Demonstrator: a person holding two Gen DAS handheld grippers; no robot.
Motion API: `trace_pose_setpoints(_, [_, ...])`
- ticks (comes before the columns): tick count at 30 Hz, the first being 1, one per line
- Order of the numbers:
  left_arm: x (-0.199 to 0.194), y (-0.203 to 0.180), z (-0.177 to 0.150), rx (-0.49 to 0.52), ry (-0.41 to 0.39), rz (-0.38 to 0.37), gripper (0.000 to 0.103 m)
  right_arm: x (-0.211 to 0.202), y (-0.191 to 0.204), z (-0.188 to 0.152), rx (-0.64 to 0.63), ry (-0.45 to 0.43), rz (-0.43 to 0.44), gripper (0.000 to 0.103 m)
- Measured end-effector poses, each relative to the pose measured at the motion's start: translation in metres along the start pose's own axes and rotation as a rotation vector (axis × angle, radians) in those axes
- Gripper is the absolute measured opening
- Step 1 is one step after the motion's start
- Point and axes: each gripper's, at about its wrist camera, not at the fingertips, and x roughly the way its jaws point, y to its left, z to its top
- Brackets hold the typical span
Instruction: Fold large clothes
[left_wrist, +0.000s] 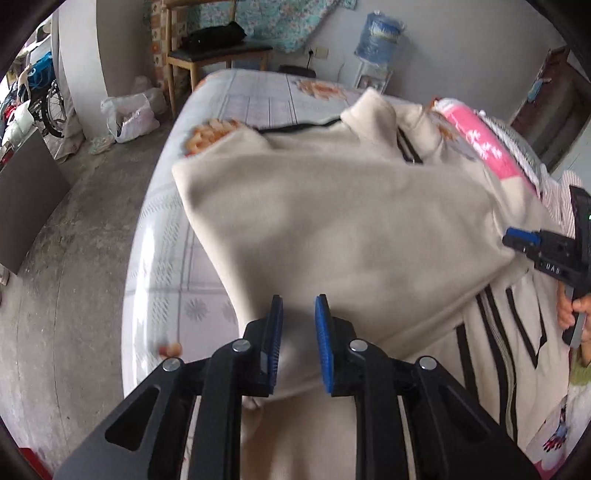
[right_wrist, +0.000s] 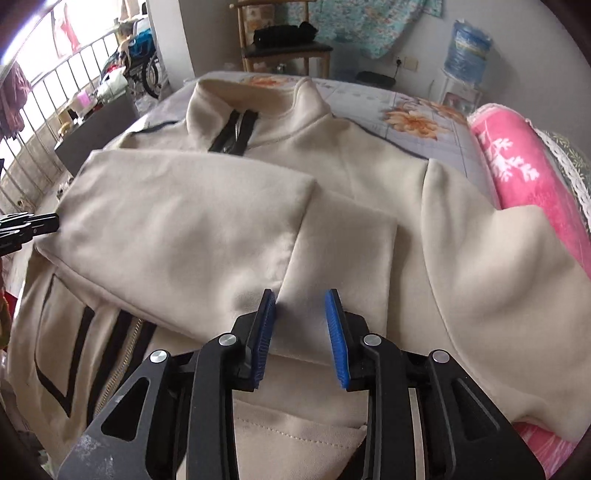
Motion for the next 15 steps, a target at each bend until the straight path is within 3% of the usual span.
trace_pose_setpoints(3, [-0.002,-0.003,-0.016,0.041,-0.032,0.031,0.018,-0.004,-0.013,-0.006,0.049,0.015,-0.006,0.037])
trace_pose_setpoints(7, [-0.017,-0.014,-0.018,0.075,-0.058,0.081,0.019,-0.017,-0.018,-0.007,0.090,0.027,-0.015,0.037])
trace_pose_setpoints(13, [-0.041,-0.047,-0.013,0.122,-0.113,0.098,0.038,-0.051,-0.008,-0.013,0.075,-0.030,-0.019,0.044])
trace_pose_setpoints(15, [-0.041,-0.059,-0.010,0.118,-0.127,0.097,0.045,-0.057,-0.002,-0.019,0.066,-0.035,-0.022,0.051])
